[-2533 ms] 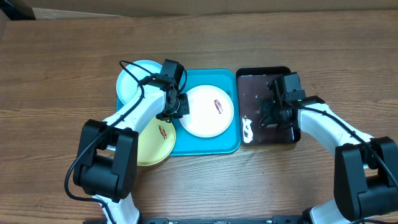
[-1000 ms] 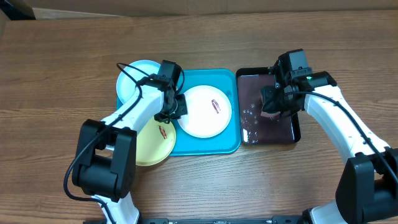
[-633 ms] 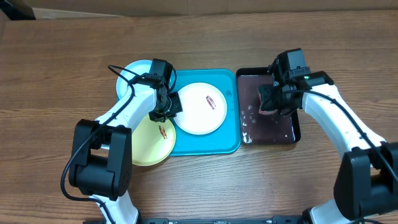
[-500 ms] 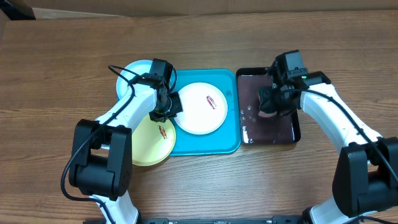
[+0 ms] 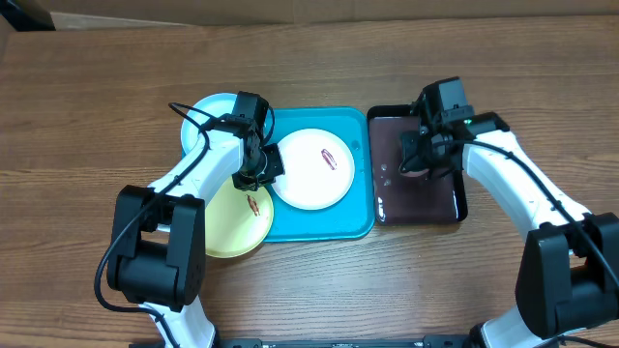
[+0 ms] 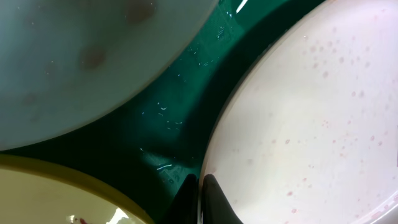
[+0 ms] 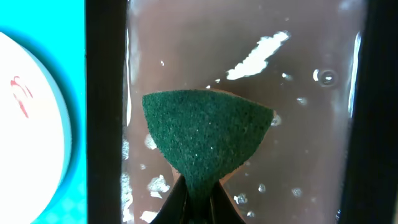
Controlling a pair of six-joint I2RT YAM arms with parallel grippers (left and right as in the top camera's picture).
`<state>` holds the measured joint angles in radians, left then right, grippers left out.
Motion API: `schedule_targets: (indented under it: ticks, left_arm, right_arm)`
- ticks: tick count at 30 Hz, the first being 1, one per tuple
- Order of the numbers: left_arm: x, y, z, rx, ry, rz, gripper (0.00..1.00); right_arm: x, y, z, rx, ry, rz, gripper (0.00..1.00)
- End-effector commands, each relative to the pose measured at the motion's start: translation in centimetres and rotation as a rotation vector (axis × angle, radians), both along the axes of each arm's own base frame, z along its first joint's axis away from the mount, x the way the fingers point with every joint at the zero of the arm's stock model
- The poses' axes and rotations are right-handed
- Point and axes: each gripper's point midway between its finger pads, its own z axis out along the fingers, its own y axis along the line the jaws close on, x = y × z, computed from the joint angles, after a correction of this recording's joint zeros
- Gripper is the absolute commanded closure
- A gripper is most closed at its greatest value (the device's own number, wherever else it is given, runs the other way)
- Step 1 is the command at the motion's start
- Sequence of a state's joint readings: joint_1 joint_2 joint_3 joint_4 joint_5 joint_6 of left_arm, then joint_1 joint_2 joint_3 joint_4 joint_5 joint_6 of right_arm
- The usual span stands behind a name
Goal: Clean dirty plates on tray and stack at the side
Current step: 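Lift the wet sponge out of the black tray with right gripper, then scrub the white plate with the sponge in the right gripper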
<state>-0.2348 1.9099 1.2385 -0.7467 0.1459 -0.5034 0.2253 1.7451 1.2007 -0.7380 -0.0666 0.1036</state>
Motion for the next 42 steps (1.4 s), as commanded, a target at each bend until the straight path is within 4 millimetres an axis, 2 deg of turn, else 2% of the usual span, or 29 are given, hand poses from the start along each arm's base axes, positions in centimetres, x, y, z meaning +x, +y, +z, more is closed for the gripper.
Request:
schedule_targets:
  ticks: [1,4,6,9,11,15,19,21,23,26,29,33,35,38,42]
  left_arm:
    - [0.7,-0.3,0.6,-0.015,-0.016,0.014,0.96]
    - [0.7,-0.3,0.6,-0.014,-0.017,0.010,0.96]
    - [0.7,-0.3,0.6,-0.014,-0.017,0.009,0.96]
    - [0.7,-0.3,0.6,-0.013,-0.019,0.002,0.96]
    - [0.7,-0.3,0.6,-0.013,-0.019,0.002,0.96]
    - [0.7,-0.3,0.6,-0.013,-0.019,0.002,0.96]
    - [0.8,-0.4,0.7,-0.014,-0.022,0.002,0.96]
    - [0.9,-0.4,0.7,-0.016,-0.027,0.002,0.96]
    - [0.9,-0.4,0.7,-0.016,-0.026,0.002,0.96]
    - [0.9,-0.4,0.7,-0.015,-0.028,-0.005,0.96]
    - [0.9,-0.4,0.7,-0.015,-0.029,-0.005,0.96]
    - [0.9,-0.4,0.7,-0.015,-0.028,-0.005,0.96]
    - [0.9,-0.4,0.7,-0.015,-0.028,-0.004,0.96]
    - [0.9,-0.4,0.7,-0.015,-0.028,-0.005,0.96]
    - [0.9,-0.4,0.7,-0.015,-0.029,-0.004,0.96]
  right_arm:
    - [0.0,-0.1,-0.1,-0.027,-0.025,0.031,0.96]
    - [0.9,0.1,1.7,-0.019,-0.057,0.031,0.96]
    - [1.9,0.4,3.8,-0.012,-0.086,0.030,0.96]
    - [2.3,0.5,6.1,-0.010,-0.091,0.031,0.96]
    - [2.2,0.6,6.7,-0.011,-0.087,0.034,0.96]
    - [0.6,0.3,5.5,-0.028,-0.011,0.035,0.96]
    - [-1.2,-0.2,2.3,-0.043,0.053,0.035,0.96]
    - [-1.5,-0.3,-0.9,-0.038,0.047,0.028,0.96]
    - [-1.8,-0.4,-2.2,-0.039,0.054,0.026,0.96]
    - [-1.5,-0.3,-1.5,-0.037,0.045,0.026,0.96]
    - [-0.2,0.1,0.8,-0.026,0.012,0.028,0.96]
    - [1.3,2.3,4.9,0.070,-0.027,0.067,0.96]
    - [1.9,4.5,6.8,0.163,-0.059,0.113,0.96]
    - [2.1,7.4,8.2,0.262,-0.095,0.182,0.96]
    - [1.4,11.6,8.6,0.301,-0.129,0.284,0.96]
